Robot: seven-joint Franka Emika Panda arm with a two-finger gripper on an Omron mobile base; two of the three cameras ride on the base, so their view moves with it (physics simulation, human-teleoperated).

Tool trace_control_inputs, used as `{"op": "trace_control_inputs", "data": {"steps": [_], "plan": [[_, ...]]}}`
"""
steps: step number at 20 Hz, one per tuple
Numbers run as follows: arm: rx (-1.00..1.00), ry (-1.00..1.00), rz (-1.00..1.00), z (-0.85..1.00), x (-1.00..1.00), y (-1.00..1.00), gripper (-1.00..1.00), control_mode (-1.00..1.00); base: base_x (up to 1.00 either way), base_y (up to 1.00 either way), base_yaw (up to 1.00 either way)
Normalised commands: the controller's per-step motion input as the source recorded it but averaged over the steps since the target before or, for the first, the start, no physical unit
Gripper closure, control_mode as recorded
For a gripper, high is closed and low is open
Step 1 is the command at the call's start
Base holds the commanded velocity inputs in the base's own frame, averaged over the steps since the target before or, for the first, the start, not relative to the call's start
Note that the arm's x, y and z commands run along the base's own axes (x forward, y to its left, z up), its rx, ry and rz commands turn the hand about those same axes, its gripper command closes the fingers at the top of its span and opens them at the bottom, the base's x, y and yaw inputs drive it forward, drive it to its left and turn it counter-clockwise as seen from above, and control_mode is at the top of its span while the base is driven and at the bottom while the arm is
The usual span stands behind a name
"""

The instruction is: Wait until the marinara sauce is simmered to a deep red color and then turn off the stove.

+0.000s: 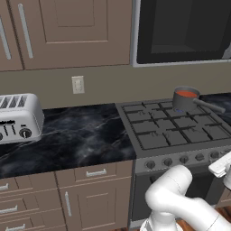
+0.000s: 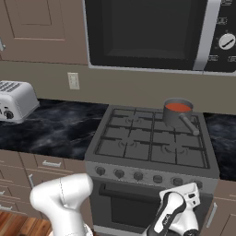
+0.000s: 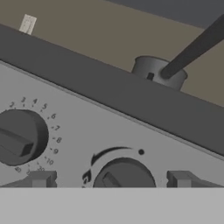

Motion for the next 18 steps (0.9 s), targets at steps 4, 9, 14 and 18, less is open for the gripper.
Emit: {"op": "trace_control_inputs", "data": {"steps": [4, 9, 14, 18], "plan": [[0.0, 0.0, 0.0, -0.08, 0.03, -0.18, -1.0, -1.0, 0.0, 0.0, 0.0], [0.0, 0.0, 0.0, -0.12, 0.0, -0.18, -1.0, -1.0, 0.0, 0.0, 0.0], [0.0, 0.0, 0.0, -0.18, 0.0, -0.03, -1.0, -1.0, 0.0, 0.0, 0.0], [0.0, 0.0, 0.0, -0.09, 0.02, 0.0, -1.0, -1.0, 0.0, 0.0, 0.0]]}}
